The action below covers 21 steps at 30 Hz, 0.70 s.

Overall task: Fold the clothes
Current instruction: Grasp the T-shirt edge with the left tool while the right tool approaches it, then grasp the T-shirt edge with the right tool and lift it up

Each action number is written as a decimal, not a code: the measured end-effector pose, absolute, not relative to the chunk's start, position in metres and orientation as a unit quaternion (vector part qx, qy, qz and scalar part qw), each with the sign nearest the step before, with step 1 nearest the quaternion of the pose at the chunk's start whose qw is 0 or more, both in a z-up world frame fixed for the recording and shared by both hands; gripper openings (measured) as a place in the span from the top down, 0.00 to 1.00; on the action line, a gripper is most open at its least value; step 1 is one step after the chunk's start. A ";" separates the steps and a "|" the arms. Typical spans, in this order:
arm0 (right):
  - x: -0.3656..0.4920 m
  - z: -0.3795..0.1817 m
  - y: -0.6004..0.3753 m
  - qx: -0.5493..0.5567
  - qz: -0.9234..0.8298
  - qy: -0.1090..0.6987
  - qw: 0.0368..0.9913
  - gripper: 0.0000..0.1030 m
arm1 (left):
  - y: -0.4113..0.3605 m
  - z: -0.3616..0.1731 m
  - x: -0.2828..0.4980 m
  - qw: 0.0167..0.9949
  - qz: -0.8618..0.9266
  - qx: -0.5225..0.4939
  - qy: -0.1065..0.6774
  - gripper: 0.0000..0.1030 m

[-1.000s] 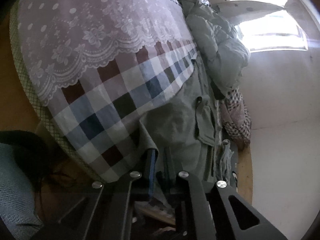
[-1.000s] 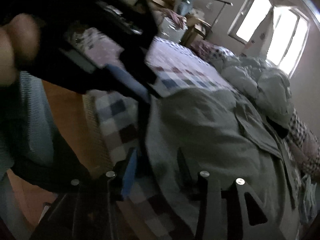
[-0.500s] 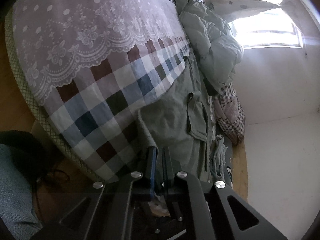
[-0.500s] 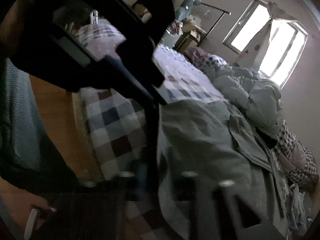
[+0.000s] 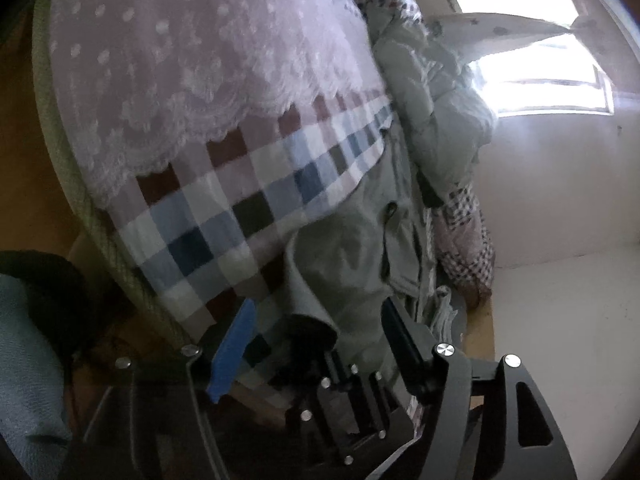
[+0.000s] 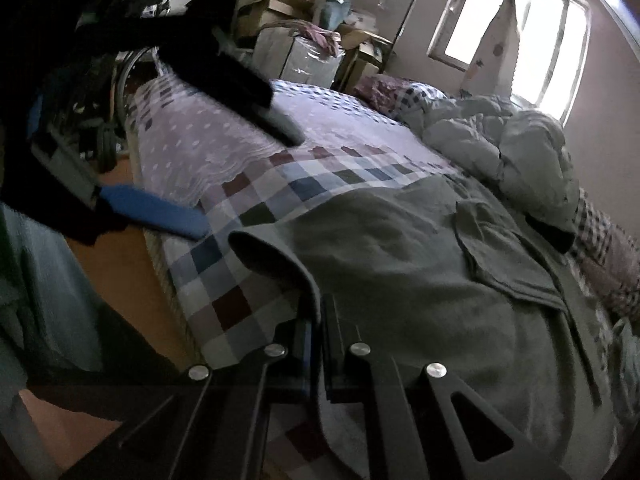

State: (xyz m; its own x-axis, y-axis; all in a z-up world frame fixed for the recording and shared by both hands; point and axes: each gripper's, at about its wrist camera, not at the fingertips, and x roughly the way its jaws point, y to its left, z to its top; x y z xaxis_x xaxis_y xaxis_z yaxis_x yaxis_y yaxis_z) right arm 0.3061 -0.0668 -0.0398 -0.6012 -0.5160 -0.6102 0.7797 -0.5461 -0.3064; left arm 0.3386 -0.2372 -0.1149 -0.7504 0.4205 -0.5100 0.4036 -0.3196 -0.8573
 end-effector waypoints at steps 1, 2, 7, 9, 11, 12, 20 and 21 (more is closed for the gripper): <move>0.305 -0.039 -0.066 0.235 -0.849 0.279 0.383 0.98 | -0.235 -0.117 0.336 0.008 0.729 -0.357 -0.583 0.32; 0.304 -0.037 -0.065 0.237 -0.849 0.275 0.383 0.98 | -0.233 -0.119 0.334 0.009 0.727 -0.361 -0.584 0.32; 0.303 -0.035 -0.064 0.237 -0.852 0.268 0.384 0.98 | -0.224 -0.127 0.320 0.013 0.719 -0.371 -0.588 0.32; 0.304 -0.035 -0.064 0.235 -0.852 0.266 0.384 0.98 | -0.222 -0.131 0.316 0.017 0.714 -0.375 -0.591 0.32; 0.306 -0.035 -0.063 0.234 -0.851 0.265 0.388 0.98 | -0.220 -0.131 0.313 0.020 0.713 -0.370 -0.595 0.32; 0.307 -0.035 -0.063 0.233 -0.850 0.265 0.392 0.98 | -0.220 -0.131 0.312 0.021 0.715 -0.368 -0.594 0.32; 0.312 -0.035 -0.061 0.228 -0.842 0.267 0.410 0.98 | -0.218 -0.134 0.303 0.008 0.718 -0.370 -0.590 0.32; 0.312 -0.035 -0.061 0.227 -0.842 0.267 0.410 0.98 | -0.218 -0.134 0.303 0.007 0.718 -0.370 -0.589 0.32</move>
